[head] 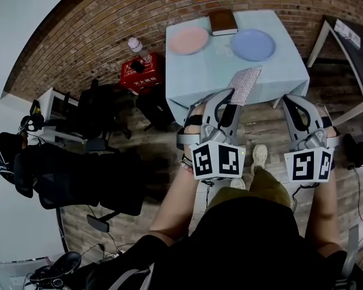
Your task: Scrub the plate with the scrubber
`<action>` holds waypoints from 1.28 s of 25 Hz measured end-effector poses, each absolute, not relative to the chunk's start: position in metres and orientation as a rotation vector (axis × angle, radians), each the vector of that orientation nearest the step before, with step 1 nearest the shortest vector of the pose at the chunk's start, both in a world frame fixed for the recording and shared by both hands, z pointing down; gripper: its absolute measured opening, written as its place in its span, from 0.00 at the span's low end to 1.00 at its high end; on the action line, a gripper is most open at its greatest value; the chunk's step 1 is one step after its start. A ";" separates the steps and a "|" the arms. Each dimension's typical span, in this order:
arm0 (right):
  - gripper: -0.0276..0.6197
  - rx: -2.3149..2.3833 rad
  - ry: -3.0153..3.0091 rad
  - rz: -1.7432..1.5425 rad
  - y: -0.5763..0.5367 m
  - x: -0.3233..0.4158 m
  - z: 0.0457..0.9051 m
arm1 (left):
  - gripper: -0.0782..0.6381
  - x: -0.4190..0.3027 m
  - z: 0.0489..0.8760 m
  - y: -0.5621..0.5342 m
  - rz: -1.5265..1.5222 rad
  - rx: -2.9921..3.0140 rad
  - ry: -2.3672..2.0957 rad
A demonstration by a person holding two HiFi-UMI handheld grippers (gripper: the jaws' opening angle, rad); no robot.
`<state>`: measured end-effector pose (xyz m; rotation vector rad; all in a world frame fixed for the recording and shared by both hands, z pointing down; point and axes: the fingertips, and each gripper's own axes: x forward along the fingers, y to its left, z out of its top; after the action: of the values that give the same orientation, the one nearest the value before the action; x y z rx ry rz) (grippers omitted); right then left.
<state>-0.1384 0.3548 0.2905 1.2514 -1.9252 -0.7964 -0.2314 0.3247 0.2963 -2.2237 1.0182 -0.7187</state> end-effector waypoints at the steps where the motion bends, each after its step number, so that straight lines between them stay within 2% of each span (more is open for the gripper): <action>1: 0.10 1.259 -1.929 -0.794 0.351 -0.136 0.291 | 0.22 -0.229 0.296 0.321 -0.718 -2.223 1.016; 13: 0.10 1.237 -1.927 -0.850 0.260 -0.104 0.296 | 0.22 -0.200 0.299 0.230 -0.712 -2.191 1.042; 32: 0.10 1.169 -2.011 -0.807 0.046 -0.012 0.301 | 0.22 -0.117 0.304 0.023 -0.812 -2.181 1.104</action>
<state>-0.0121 0.0458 0.3006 1.1692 -2.0110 -0.8067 -0.1169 0.0232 0.3042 -2.1815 1.1036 -0.8119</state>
